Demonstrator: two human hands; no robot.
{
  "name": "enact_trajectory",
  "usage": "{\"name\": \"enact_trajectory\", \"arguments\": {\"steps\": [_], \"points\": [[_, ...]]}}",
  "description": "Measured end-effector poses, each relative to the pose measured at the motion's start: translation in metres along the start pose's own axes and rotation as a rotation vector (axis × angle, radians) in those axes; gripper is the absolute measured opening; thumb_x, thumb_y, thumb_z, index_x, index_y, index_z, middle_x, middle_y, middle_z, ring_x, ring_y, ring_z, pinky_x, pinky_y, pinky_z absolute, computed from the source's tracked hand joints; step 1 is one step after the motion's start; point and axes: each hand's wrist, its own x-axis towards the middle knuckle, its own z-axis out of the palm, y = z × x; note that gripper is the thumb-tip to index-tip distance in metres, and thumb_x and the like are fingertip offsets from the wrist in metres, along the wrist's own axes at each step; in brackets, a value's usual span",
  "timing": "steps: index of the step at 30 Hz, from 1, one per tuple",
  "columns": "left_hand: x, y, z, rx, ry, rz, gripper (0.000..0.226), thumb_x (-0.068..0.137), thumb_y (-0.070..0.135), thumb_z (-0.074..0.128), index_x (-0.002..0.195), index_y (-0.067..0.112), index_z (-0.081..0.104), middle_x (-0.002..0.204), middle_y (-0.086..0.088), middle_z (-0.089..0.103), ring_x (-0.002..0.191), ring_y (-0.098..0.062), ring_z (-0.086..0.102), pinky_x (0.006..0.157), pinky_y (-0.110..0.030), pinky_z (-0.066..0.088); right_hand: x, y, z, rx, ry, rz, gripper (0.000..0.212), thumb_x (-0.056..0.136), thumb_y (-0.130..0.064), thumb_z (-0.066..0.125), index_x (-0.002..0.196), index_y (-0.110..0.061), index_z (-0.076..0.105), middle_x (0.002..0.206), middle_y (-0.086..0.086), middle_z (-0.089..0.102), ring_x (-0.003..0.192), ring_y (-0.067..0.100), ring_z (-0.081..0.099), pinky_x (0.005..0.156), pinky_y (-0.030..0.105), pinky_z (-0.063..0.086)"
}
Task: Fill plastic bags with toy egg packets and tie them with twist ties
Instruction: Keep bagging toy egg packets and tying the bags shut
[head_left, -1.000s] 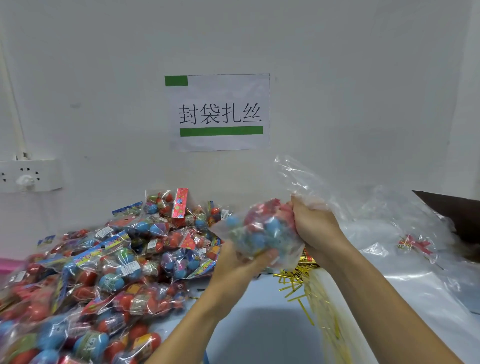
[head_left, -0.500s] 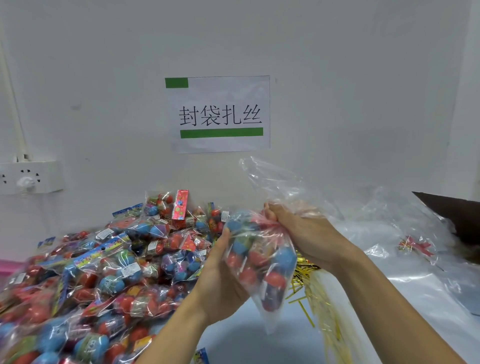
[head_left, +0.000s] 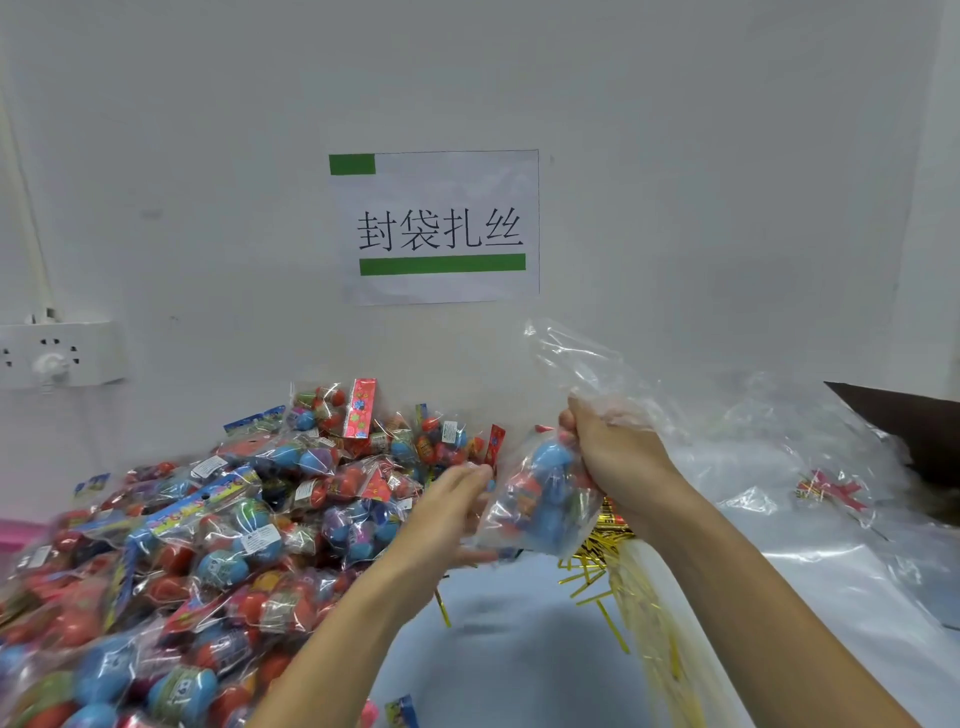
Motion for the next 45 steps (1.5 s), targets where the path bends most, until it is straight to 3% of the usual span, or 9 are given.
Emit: {"name": "enact_trajectory", "arguments": {"steps": [3, 7, 12, 16, 21, 27, 32, 36, 45], "points": [[0.002, 0.003, -0.012, 0.042, -0.092, 0.219, 0.054, 0.088, -0.01, 0.061, 0.127, 0.028, 0.058, 0.135, 0.002, 0.062, 0.112, -0.013, 0.067, 0.083, -0.037, 0.06, 0.004, -0.001, -0.001, 0.046, 0.125, 0.045, 0.027, 0.093, -0.033, 0.062, 0.075, -0.015, 0.069, 0.087, 0.009, 0.072, 0.092, 0.029, 0.068, 0.092, 0.046, 0.055], [-0.009, 0.009, -0.004, 0.233, -0.316, 0.358, 0.094, 0.072, 0.01, 0.086, 0.142, 0.048, 0.035, 0.149, 0.008, 0.045, 0.118, -0.019, 0.065, 0.094, -0.04, 0.056, 0.004, 0.001, 0.002, 0.092, 0.183, 0.096, 0.032, 0.093, -0.035, 0.057, 0.071, -0.014, 0.067, 0.092, 0.016, 0.073, 0.091, 0.03, 0.069, 0.093, 0.051, 0.054], [-0.014, 0.017, 0.024, -0.041, -0.123, 0.488, 0.047, 0.087, 0.019, 0.072, 0.13, 0.013, 0.054, 0.115, -0.009, 0.071, 0.105, -0.023, 0.07, 0.083, -0.032, 0.059, 0.002, -0.003, 0.004, 0.075, 0.125, 0.057, 0.033, 0.093, -0.026, 0.058, 0.063, -0.015, 0.065, 0.061, 0.002, 0.065, 0.065, 0.022, 0.064, 0.065, 0.035, 0.054], [-0.016, 0.021, 0.004, -0.027, -0.166, 0.458, 0.032, 0.096, 0.033, 0.059, 0.126, 0.023, 0.066, 0.117, -0.008, 0.073, 0.11, -0.025, 0.069, 0.091, -0.033, 0.055, -0.001, -0.008, -0.005, 0.003, -0.025, -0.028, 0.036, 0.095, -0.026, 0.063, 0.061, -0.018, 0.066, 0.043, -0.01, 0.053, 0.039, 0.007, 0.049, 0.038, 0.018, 0.036], [-0.011, 0.013, -0.008, -0.098, -0.24, 0.33, 0.053, 0.09, 0.04, 0.064, 0.136, 0.015, 0.057, 0.126, -0.017, 0.067, 0.117, -0.035, 0.064, 0.103, -0.055, 0.048, -0.005, -0.009, -0.013, 0.011, -0.17, -0.031, 0.031, 0.093, -0.034, 0.07, 0.069, -0.014, 0.076, 0.069, 0.002, 0.066, 0.062, 0.012, 0.059, 0.062, 0.027, 0.046], [-0.005, -0.002, -0.012, -0.269, -0.411, 0.108, 0.059, 0.091, 0.058, 0.054, 0.14, 0.025, 0.054, 0.14, -0.017, 0.058, 0.125, -0.038, 0.057, 0.103, -0.057, 0.045, -0.014, -0.013, -0.024, -0.071, -0.36, 0.002, 0.035, 0.081, -0.05, 0.077, 0.07, -0.017, 0.082, 0.08, 0.009, 0.078, 0.071, 0.013, 0.074, 0.059, 0.022, 0.058], [0.001, -0.014, -0.013, -0.415, -0.382, -0.058, 0.069, 0.092, 0.061, 0.045, 0.146, 0.019, 0.049, 0.146, -0.016, 0.053, 0.136, -0.036, 0.047, 0.117, -0.055, 0.032, -0.017, -0.017, -0.025, 0.043, -0.641, -0.079, 0.044, 0.091, -0.044, 0.061, 0.053, -0.022, 0.069, 0.059, -0.007, 0.064, 0.054, 0.006, 0.061, 0.058, 0.018, 0.049], [0.002, -0.017, -0.014, -0.423, -0.396, -0.071, 0.07, 0.092, 0.062, 0.045, 0.145, 0.017, 0.05, 0.146, -0.017, 0.053, 0.136, -0.036, 0.047, 0.118, -0.054, 0.031, -0.012, -0.014, -0.026, 0.052, -0.659, -0.036, 0.043, 0.075, -0.058, 0.064, 0.066, -0.016, 0.069, 0.074, -0.005, 0.066, 0.071, 0.011, 0.063, 0.072, 0.024, 0.051], [-0.001, -0.016, -0.013, -0.422, -0.391, -0.09, 0.073, 0.086, 0.066, 0.049, 0.141, 0.018, 0.056, 0.145, -0.017, 0.053, 0.137, -0.037, 0.046, 0.117, -0.054, 0.032, -0.011, -0.009, -0.031, 0.165, -0.687, -0.005, 0.039, 0.07, -0.057, 0.066, 0.067, -0.018, 0.072, 0.069, 0.005, 0.059, 0.061, 0.016, 0.058, 0.06, 0.022, 0.054]]}}
